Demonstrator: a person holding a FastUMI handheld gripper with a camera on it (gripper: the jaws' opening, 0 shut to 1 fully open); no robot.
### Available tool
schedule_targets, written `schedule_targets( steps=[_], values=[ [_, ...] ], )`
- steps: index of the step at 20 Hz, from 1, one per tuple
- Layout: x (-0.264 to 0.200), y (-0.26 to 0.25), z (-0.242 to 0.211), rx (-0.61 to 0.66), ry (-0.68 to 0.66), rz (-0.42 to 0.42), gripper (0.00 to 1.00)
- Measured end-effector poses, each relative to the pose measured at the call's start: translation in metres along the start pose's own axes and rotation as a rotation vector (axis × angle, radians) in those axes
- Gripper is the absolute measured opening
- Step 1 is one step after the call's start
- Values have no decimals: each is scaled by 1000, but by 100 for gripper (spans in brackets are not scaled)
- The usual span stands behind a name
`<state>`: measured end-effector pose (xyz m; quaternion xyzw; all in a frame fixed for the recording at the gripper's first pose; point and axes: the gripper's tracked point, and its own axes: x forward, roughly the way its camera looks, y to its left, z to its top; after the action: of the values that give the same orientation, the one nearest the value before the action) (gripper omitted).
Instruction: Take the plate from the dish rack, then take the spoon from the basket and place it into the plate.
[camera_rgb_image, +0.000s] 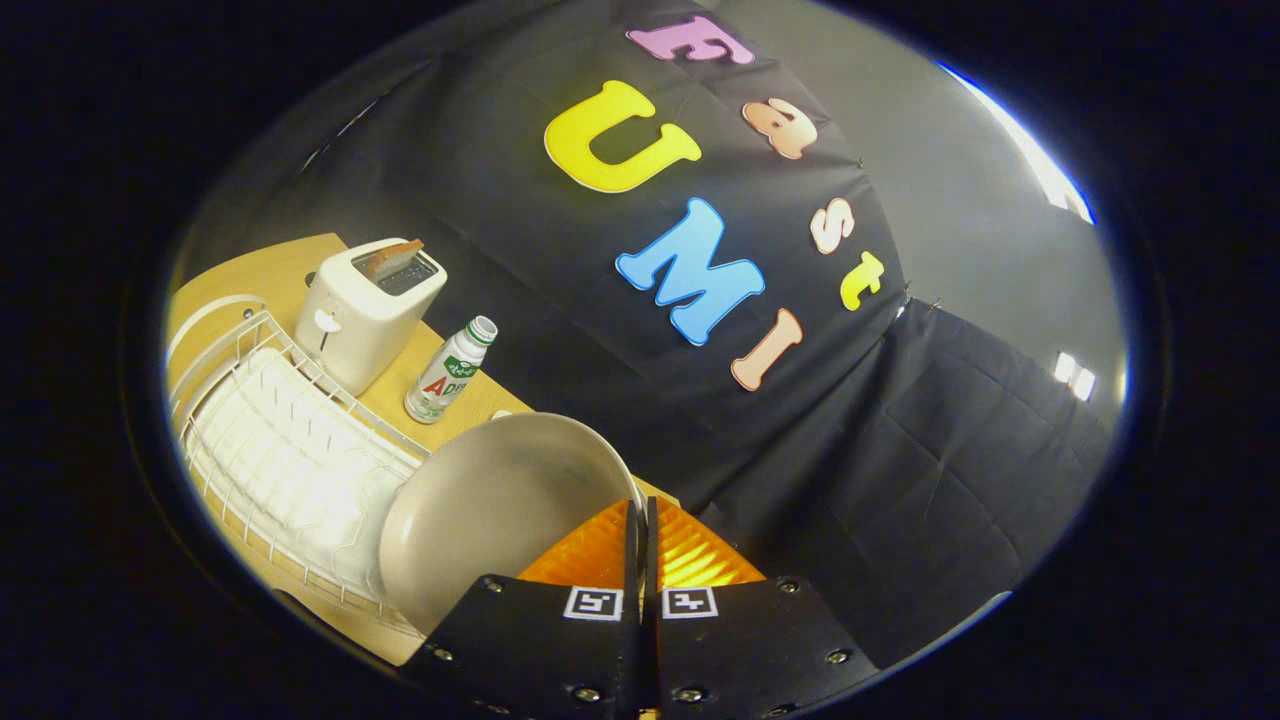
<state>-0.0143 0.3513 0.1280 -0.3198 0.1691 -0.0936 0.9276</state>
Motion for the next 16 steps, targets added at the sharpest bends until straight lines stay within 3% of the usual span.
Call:
schedule_targets(
  steps=[4, 10, 16],
  values=[
    [-41, -2, -15, -16, -12, 19, 0],
    [-101, 20, -71, -6, 39, 128, 0],
    [-124, 51, -137, 31, 135, 220, 0]
  ],
)
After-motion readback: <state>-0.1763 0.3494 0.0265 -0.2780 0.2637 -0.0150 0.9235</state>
